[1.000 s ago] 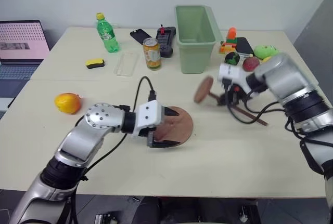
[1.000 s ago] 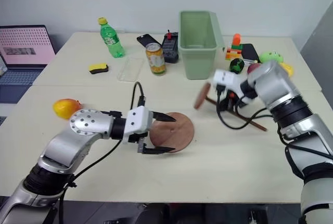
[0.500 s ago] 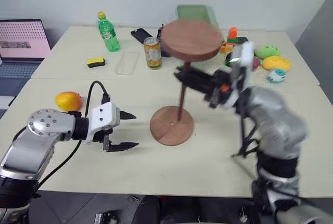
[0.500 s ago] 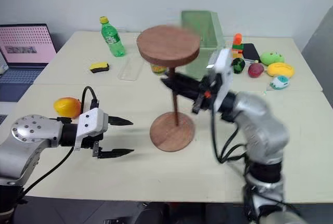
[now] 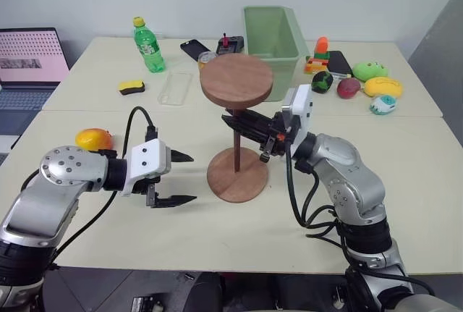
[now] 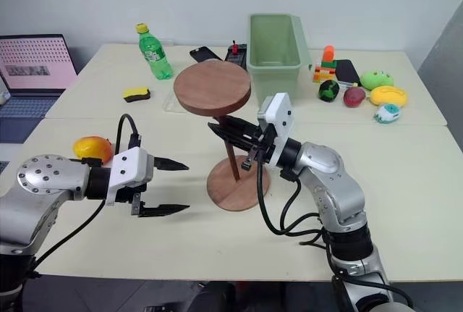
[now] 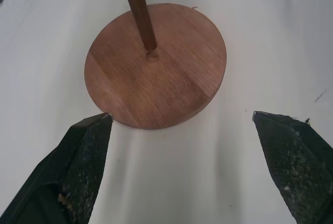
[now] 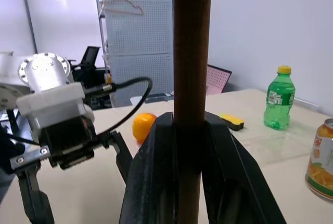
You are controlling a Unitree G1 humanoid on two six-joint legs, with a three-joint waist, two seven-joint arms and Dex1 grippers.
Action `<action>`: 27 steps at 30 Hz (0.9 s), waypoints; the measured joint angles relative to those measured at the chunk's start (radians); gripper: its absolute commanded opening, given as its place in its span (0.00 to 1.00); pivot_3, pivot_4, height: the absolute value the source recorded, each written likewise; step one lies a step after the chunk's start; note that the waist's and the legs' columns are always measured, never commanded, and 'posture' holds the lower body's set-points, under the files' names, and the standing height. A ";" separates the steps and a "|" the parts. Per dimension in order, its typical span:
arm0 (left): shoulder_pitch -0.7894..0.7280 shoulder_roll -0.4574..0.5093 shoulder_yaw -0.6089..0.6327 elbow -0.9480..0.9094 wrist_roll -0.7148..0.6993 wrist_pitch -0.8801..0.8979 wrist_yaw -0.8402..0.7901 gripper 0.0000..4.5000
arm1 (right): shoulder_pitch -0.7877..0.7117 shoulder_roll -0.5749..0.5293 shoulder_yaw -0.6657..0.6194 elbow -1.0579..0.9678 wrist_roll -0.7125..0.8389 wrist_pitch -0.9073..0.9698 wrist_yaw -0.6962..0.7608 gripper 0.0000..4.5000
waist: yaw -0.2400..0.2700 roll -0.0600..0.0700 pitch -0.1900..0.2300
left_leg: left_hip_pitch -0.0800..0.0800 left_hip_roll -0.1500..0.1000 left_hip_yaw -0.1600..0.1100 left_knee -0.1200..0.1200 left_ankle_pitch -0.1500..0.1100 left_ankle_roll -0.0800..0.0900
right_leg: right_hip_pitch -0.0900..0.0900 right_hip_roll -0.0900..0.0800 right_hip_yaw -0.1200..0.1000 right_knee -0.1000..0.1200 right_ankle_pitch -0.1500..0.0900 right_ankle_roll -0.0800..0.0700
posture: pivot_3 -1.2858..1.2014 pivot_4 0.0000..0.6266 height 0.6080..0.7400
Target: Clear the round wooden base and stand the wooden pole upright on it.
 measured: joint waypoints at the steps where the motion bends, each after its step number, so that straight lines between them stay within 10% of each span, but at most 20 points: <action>1: 0.000 -0.002 -0.001 -0.001 0.000 0.001 0.000 1.00 | 0.000 -0.001 0.007 0.011 -0.002 -0.010 0.000 0.05 | -0.001 0.000 0.000 | 0.000 0.000 0.000 0.000 0.000 0.000 | 0.000 0.000 0.000 0.000 0.000 0.000 | 0.52 0.24 1.00; 27: -0.014 -0.007 -0.021 -0.010 0.001 0.037 0.002 1.00 | 0.029 -0.048 0.074 0.034 -0.020 -0.104 0.029 0.05 | -0.002 0.000 0.000 | 0.001 0.000 0.000 0.000 0.000 0.000 | 0.001 0.000 0.000 0.000 0.000 0.000 | 0.52 0.24 1.00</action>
